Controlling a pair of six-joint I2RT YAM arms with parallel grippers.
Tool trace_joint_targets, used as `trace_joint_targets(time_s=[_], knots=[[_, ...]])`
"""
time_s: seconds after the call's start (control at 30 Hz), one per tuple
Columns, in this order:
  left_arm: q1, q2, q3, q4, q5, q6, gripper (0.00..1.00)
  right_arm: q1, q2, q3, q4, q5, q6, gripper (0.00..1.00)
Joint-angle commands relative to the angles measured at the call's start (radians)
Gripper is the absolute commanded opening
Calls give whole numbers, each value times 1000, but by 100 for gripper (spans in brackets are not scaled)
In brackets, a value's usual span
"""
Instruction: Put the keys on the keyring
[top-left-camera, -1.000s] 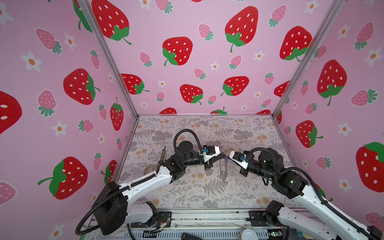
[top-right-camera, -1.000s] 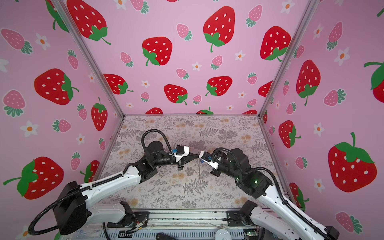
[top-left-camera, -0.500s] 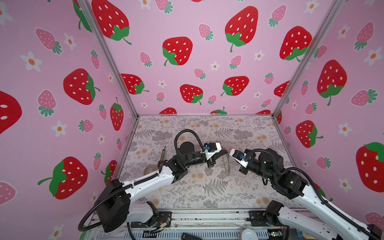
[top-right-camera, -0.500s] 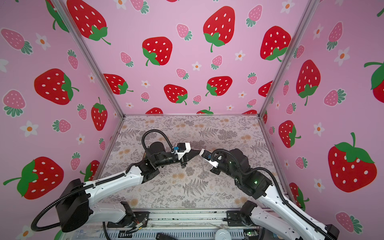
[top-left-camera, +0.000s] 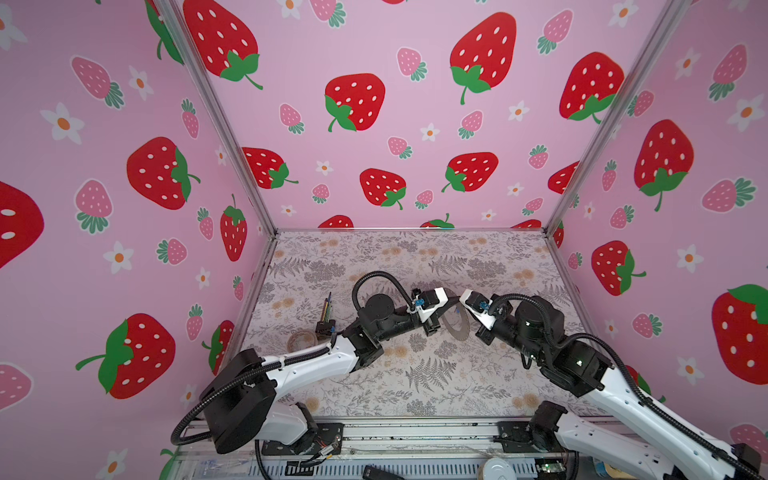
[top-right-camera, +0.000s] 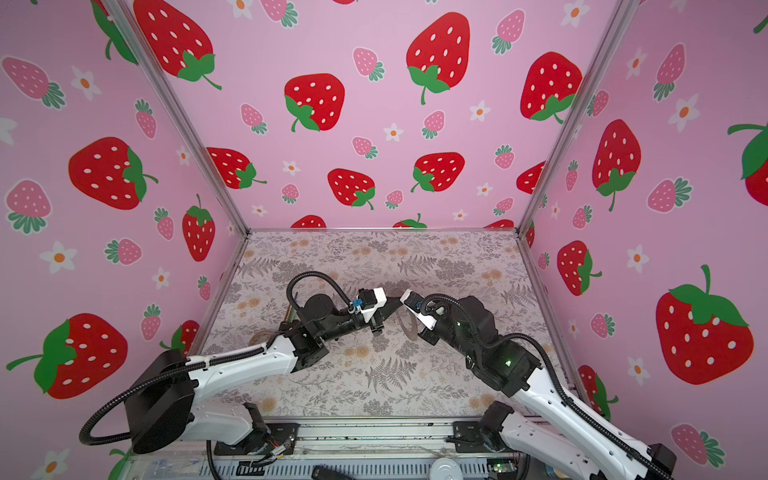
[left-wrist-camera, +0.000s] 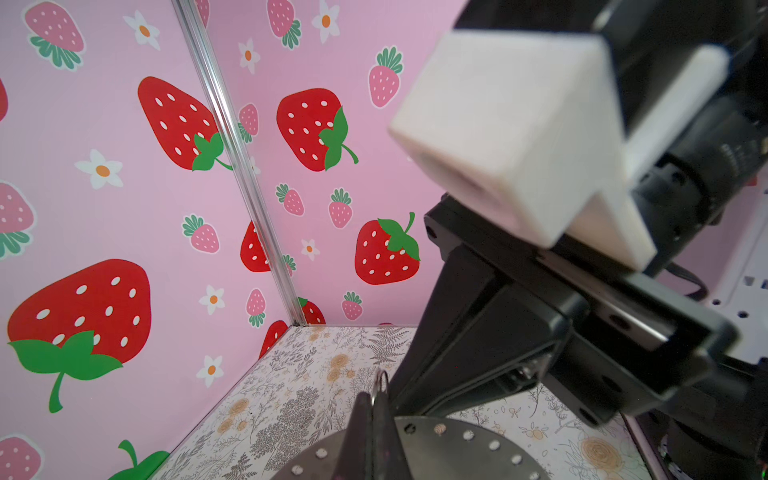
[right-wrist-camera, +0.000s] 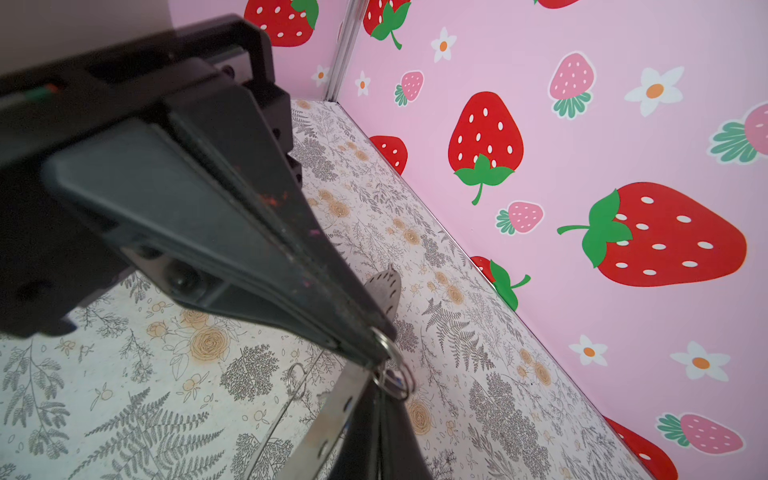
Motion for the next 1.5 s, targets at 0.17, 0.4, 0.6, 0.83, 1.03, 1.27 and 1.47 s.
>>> trace_joint_targets(time_s=[0.17, 0.4, 0.6, 0.83, 1.03, 1.27, 1.47], knots=[[93, -27, -7, 71, 251, -95, 0, 21, -135, 1, -80, -7, -27, 24], [118, -50, -11, 52, 386, -116, 0, 18, -154, 7, -57, -146, -4, 22], [121, -80, -9, -9, 439, -92, 0, 18, -90, 28, -57, -192, -1, 22], [121, -101, -8, -68, 471, -58, 0, 13, -93, 26, -38, -214, 7, 23], [121, -105, -8, -79, 479, -48, 0, 7, -85, 26, -24, -246, 13, 25], [121, -115, -9, -102, 477, -26, 0, 0, -85, 24, -8, -287, 14, 23], [122, -125, -6, -123, 486, -9, 0, -8, -85, 20, -15, -300, 18, 17]])
